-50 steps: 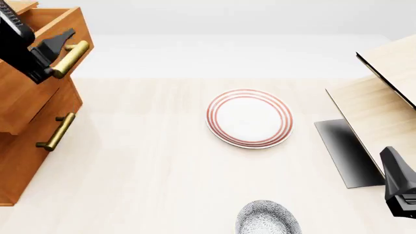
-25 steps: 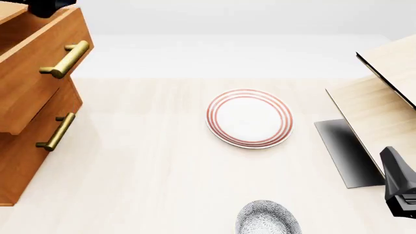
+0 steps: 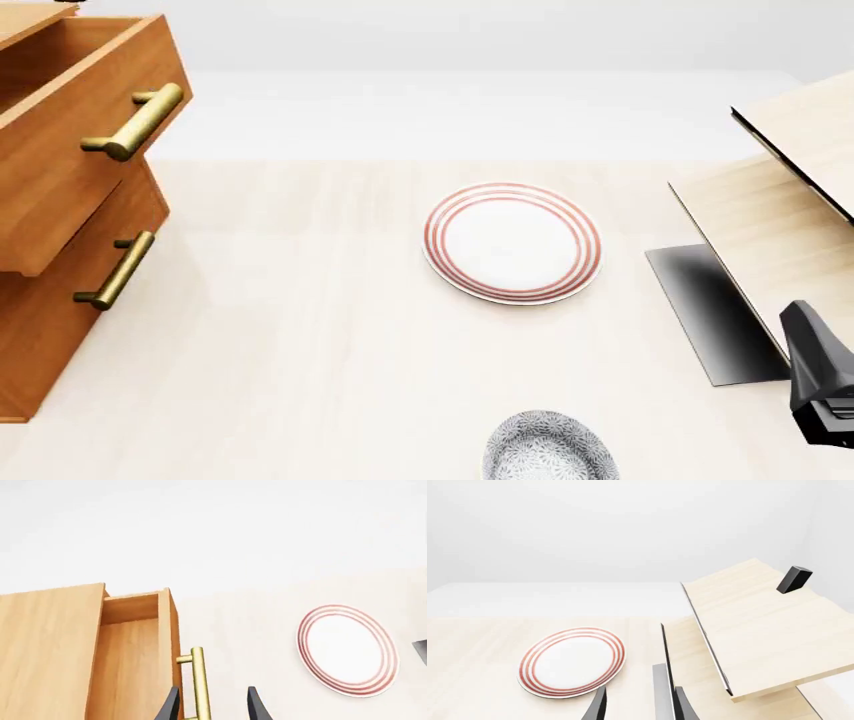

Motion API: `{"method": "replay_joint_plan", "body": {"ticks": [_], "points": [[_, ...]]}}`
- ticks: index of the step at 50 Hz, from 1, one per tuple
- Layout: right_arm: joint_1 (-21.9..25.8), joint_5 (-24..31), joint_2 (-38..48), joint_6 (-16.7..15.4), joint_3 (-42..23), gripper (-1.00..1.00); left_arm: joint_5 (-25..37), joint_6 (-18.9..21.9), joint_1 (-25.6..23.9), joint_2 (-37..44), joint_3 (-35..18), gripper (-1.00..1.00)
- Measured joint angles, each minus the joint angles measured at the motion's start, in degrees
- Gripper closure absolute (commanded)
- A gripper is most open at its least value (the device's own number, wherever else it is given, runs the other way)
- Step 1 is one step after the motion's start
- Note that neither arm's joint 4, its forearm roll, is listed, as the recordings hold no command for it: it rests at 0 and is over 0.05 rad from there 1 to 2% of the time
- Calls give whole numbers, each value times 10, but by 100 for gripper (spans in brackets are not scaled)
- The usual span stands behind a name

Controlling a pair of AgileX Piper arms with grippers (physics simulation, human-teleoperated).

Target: Open the top drawer of the cabinet and put the bowl in it.

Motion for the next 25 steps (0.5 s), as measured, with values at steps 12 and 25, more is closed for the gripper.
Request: {"method": "replay_joint_plan", "body": {"ticks": [12, 25], "points": [[0, 0, 0, 0, 0, -100, 5, -45, 10, 13, 3, -100], [0, 0, 0, 0, 0, -100, 7, -66, 26, 10, 6, -100]]}}
